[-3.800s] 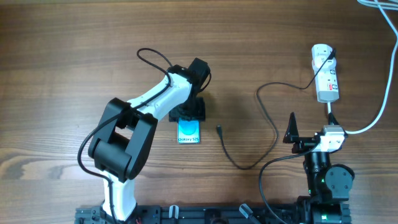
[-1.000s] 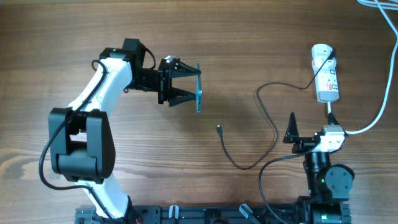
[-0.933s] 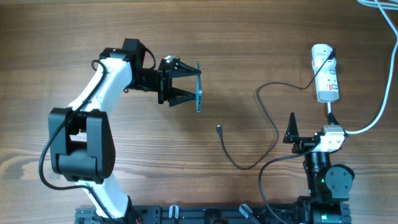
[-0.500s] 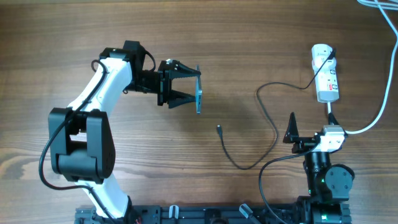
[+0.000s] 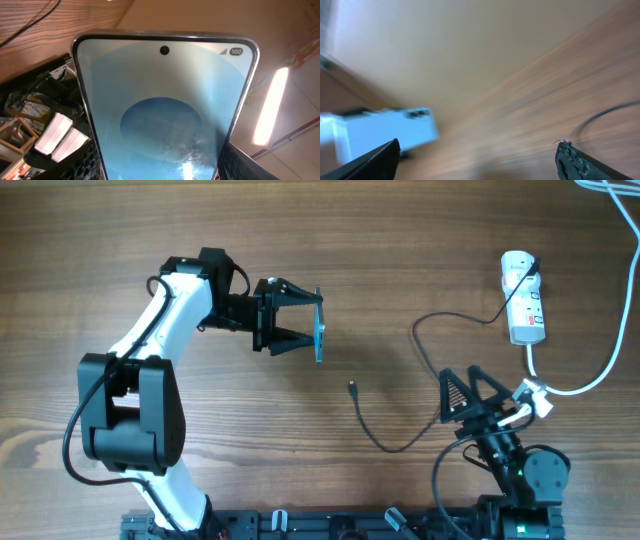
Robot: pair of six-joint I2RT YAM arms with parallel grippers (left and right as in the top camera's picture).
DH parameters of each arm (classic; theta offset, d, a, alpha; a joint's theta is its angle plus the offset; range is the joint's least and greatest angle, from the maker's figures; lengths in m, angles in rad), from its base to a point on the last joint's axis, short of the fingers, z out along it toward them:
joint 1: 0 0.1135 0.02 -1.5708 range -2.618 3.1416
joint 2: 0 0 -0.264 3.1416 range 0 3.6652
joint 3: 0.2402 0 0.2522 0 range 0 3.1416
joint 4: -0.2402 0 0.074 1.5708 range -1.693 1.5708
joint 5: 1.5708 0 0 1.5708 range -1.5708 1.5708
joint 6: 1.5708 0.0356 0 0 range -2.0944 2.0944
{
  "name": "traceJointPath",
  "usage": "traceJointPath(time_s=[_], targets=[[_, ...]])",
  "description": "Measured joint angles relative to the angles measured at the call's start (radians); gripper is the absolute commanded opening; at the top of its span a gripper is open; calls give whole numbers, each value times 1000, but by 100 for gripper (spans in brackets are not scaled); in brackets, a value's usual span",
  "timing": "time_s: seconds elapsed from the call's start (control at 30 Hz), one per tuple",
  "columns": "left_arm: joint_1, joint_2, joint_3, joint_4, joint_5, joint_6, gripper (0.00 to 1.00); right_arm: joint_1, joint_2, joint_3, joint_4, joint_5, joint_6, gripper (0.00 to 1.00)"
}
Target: Plug charger to phone and switch on socket
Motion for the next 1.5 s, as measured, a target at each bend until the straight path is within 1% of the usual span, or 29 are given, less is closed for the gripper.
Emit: traceJointPath(time_s=[0.07, 0.17, 0.23, 0.33, 0.43, 0.5, 0.6, 0.67, 0.7, 0.73, 0.8, 0.83, 0.87, 0.9, 1.0, 1.07, 1.13, 1.3, 1.4, 1.5], targets=[[0, 0, 0, 0, 0, 0, 58, 0, 0, 0, 53, -46, 94, 100], [0, 0, 0, 0, 0, 0, 58, 0, 0, 2, 87, -123, 166, 100], [0, 0, 0, 0, 0, 0, 59, 0, 8, 14, 79, -172, 164, 99], [0, 0, 0, 0, 0, 0, 59, 0, 65, 102, 5, -228, 122, 100], [0, 0, 0, 0, 0, 0, 58, 0, 174, 203, -55, -249, 70, 100], [0, 0, 0, -2, 0, 0, 58, 0, 248, 230, -19, -255, 84, 100], [0, 0, 0, -3, 0, 0, 58, 0, 327, 230, 60, -267, 177, 100], [0, 0, 0, -3, 0, 0, 58, 0, 356, 236, 148, -307, 177, 99], [0, 0, 0, -3, 0, 0, 58, 0, 360, 243, 146, -318, 174, 99], [0, 0, 0, -3, 0, 0, 58, 0, 364, 263, 105, -329, 167, 100], [0, 0, 0, -3, 0, 0, 58, 0, 386, 330, -76, -326, 108, 99], [0, 0, 0, -3, 0, 0, 57, 0, 401, 379, -210, -314, 64, 100], [0, 0, 0, -3, 0, 0, 57, 1, 441, 469, -394, -268, -16, 99], [0, 0, 0, -3, 0, 0, 57, 2, 470, 538, -526, -223, -70, 100], [0, 0, 0, -3, 0, 0, 57, 1, 568, 740, -823, -57, -244, 100], [0, 0, 0, -3, 0, 0, 57, 1, 651, 862, -958, 28, -345, 100], [0, 0, 0, -12, 0, 0, 57, 1, 720, 922, -1001, 64, -393, 100], [0, 0, 0, -48, 0, 0, 57, 1, 791, 930, -1004, 63, -329, 100], [0, 0, 0, -48, 0, 0, 57, 1, 803, 930, -1011, 32, -380, 99], [0, 0, 0, -49, 0, 0, 57, 1, 803, 932, -1115, 51, -439, 99]])
